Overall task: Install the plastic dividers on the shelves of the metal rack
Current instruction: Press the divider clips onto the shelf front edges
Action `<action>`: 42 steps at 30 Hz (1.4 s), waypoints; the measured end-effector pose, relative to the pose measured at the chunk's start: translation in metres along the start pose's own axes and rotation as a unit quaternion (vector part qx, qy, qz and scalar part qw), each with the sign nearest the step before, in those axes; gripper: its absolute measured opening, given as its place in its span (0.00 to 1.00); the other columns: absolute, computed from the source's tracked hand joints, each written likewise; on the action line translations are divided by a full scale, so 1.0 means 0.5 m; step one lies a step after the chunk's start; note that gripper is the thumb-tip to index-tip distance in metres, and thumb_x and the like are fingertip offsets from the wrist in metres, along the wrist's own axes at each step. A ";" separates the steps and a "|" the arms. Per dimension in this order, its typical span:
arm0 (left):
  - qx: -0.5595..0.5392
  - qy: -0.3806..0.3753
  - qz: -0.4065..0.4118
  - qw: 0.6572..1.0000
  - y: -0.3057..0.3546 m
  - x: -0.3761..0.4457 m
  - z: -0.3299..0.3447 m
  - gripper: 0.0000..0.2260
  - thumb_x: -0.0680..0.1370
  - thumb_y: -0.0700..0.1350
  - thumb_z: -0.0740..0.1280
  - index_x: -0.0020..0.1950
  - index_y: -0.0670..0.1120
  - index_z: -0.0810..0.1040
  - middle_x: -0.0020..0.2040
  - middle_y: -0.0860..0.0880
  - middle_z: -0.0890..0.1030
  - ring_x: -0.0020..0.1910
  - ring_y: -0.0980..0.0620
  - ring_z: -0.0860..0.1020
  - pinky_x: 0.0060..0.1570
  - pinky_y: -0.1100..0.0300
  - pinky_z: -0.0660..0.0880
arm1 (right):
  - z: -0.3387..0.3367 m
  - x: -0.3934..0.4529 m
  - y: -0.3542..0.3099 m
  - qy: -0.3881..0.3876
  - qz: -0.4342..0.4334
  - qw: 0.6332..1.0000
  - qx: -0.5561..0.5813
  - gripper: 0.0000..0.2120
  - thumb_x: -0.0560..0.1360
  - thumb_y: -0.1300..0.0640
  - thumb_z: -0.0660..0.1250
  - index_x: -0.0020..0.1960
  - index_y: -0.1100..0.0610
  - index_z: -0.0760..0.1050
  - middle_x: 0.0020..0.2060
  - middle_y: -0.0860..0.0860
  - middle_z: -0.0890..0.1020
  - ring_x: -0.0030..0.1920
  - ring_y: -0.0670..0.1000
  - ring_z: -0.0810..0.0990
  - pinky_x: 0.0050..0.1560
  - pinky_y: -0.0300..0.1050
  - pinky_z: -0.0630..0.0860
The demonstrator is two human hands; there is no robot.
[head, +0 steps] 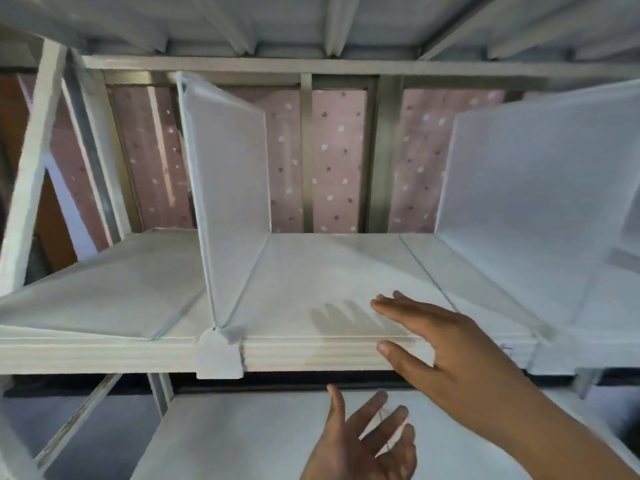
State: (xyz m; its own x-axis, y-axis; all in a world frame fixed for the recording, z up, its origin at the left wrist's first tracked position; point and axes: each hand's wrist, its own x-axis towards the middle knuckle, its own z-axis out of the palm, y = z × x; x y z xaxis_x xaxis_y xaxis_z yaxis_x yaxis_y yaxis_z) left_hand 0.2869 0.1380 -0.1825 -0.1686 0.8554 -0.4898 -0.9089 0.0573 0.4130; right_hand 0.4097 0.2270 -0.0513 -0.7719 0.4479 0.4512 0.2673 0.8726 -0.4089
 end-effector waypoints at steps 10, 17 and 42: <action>0.084 -0.109 -0.078 0.987 -0.209 0.091 0.165 0.52 0.61 0.77 0.67 0.73 0.42 0.80 0.69 0.34 0.82 0.64 0.29 0.80 0.53 0.41 0.80 | -0.194 -0.198 0.108 0.039 0.123 0.990 -0.056 0.11 0.75 0.46 0.69 0.56 0.42 0.83 0.53 0.31 0.82 0.56 0.33 0.79 0.57 0.28 0.74; -0.026 -0.180 -0.067 0.981 -0.227 0.132 0.243 0.60 0.56 0.78 0.69 0.78 0.40 0.71 0.71 0.28 0.78 0.66 0.31 0.81 0.55 0.41 0.84 | -0.260 -0.209 0.270 0.031 0.213 0.967 -0.136 0.13 0.75 0.44 0.69 0.59 0.39 0.79 0.53 0.31 0.79 0.47 0.32 0.78 0.48 0.28 0.74; -0.108 -0.270 0.053 0.955 -0.226 0.206 0.253 0.73 0.41 0.72 0.83 0.76 0.31 0.73 0.68 0.27 0.77 0.71 0.30 0.77 0.82 0.49 0.60 | -0.228 -0.089 0.408 -0.095 0.158 0.952 -0.244 0.24 0.74 0.43 0.71 0.68 0.42 0.75 0.59 0.38 0.82 0.51 0.44 0.78 0.40 0.30 0.64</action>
State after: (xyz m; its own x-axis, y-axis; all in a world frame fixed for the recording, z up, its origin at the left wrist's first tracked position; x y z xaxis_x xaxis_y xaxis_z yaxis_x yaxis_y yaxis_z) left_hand 0.4206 0.2849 -0.1824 -0.0968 0.9946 0.0377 -0.9649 -0.1031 0.2414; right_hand 0.5643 0.4071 -0.0645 -0.6862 0.7003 0.1967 0.7040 0.7074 -0.0628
